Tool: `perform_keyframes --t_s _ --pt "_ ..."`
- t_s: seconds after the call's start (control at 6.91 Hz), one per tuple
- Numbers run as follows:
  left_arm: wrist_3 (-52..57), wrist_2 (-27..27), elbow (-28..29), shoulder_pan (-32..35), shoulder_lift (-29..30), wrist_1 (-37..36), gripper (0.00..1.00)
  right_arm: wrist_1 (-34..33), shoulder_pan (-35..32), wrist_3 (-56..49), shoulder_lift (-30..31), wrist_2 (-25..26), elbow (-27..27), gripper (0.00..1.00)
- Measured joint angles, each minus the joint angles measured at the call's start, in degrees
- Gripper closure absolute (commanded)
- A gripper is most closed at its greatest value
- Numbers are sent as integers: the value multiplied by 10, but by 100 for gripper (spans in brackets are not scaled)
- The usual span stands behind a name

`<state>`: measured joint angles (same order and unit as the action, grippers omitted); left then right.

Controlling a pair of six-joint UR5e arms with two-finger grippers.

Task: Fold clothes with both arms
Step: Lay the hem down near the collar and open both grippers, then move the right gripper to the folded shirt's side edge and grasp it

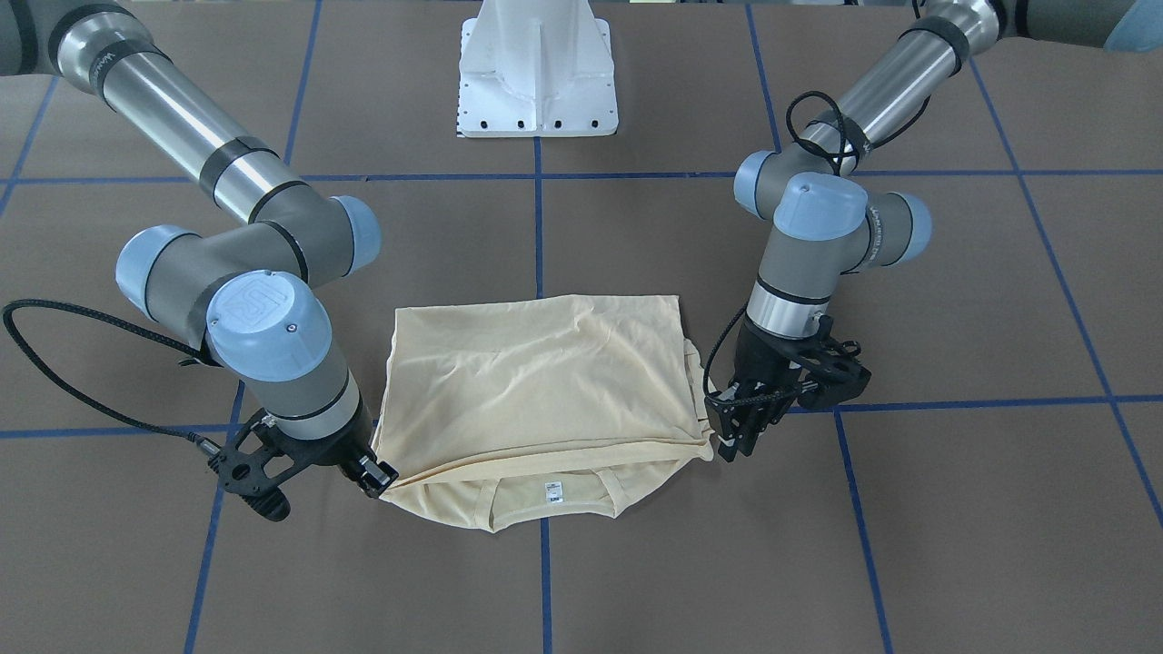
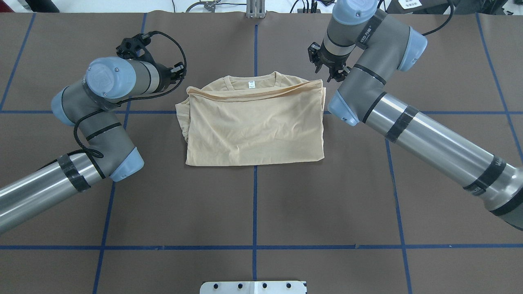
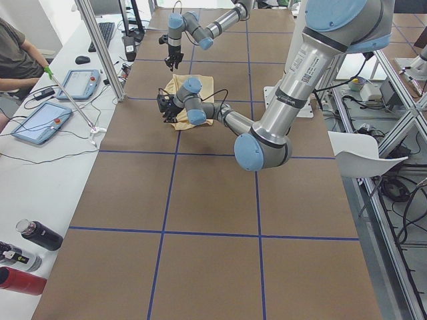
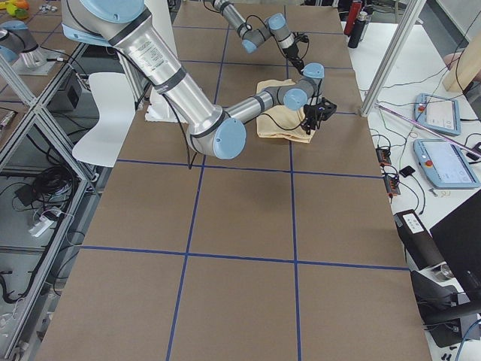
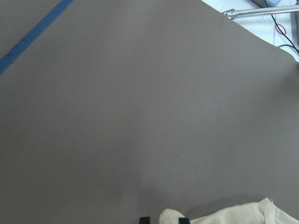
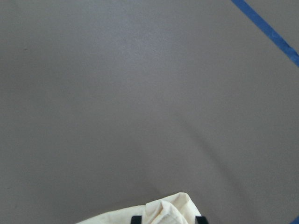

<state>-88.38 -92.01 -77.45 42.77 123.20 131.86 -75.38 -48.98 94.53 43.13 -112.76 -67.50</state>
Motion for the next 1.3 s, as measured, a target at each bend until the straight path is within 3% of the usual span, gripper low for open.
perform_keyframes --t_s 0.14,0.43,0.87,1.3 --pt "7 -7 -6 8 0 1 63 1 -4 3 5 -2 -14 17" --pt "11 -45 -44 21 -13 -1 62 2 16 31 79 5 -124 15" --pt "11 -60 -111 26 -54 -5 57 2 98 154 190 95 -290 16" --pt "10 -56 -138 27 -72 -4 56 2 156 217 247 143 -349 16"
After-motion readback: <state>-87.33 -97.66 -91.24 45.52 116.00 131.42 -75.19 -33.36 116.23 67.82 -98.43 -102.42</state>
